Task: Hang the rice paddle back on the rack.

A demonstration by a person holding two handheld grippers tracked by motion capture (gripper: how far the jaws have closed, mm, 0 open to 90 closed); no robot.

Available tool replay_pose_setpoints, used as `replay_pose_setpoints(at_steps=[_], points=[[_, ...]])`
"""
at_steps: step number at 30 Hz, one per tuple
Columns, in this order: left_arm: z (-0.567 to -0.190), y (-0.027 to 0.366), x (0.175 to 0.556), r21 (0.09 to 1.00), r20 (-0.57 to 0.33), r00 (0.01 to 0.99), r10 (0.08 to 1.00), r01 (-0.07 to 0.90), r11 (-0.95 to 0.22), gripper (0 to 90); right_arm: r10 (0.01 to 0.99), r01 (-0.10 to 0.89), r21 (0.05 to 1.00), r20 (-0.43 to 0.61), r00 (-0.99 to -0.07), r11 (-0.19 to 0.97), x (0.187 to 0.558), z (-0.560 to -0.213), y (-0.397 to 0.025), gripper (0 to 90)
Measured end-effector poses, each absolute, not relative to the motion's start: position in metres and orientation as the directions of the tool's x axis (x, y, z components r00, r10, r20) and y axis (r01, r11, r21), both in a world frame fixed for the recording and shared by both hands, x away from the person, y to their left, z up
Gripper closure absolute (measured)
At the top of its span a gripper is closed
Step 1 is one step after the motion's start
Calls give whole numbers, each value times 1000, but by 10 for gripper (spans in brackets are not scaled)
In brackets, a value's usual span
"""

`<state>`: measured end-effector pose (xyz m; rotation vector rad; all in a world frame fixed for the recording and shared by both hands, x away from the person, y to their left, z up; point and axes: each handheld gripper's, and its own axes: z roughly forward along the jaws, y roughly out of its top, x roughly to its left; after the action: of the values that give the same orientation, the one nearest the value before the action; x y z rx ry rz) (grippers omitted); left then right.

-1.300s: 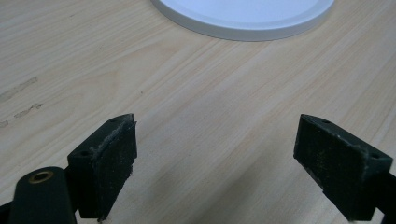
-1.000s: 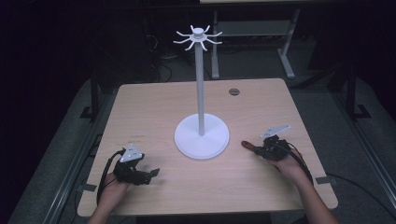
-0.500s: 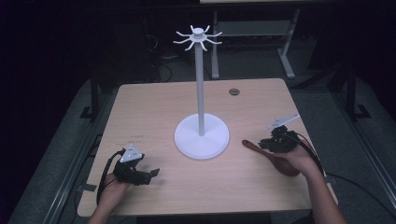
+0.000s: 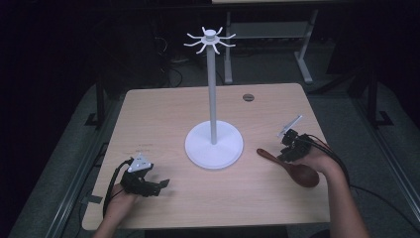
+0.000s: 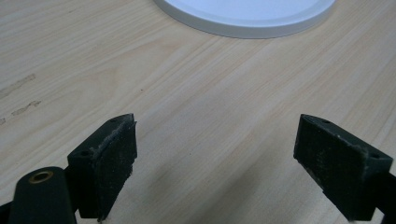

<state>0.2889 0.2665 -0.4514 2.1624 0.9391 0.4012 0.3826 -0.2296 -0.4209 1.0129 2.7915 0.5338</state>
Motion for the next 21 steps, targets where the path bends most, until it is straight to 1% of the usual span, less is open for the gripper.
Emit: replay_pose_setpoints(at_steps=[2, 3, 11, 16, 21], points=[[-451, 267, 289, 731, -6, 685, 729, 500, -464, 130, 639, 598, 355, 1, -769, 719, 384, -422, -227, 652], [-451, 267, 289, 732, -7, 685, 729, 500, -463, 130, 628, 587, 324, -30, -778, 742, 384, -425, -222, 643], [-451, 267, 289, 731, -7, 688, 726, 499, -465, 131, 615, 582, 282, -38, -788, 763, 383, -435, -218, 639], [-451, 267, 289, 733, -15, 684, 729, 504, -458, 131, 606, 577, 266, -37, -794, 772, 382, -438, -217, 658], [-451, 267, 289, 734, -13, 685, 728, 501, -458, 131, 614, 589, 251, -25, -789, 768, 381, -439, -218, 694]])
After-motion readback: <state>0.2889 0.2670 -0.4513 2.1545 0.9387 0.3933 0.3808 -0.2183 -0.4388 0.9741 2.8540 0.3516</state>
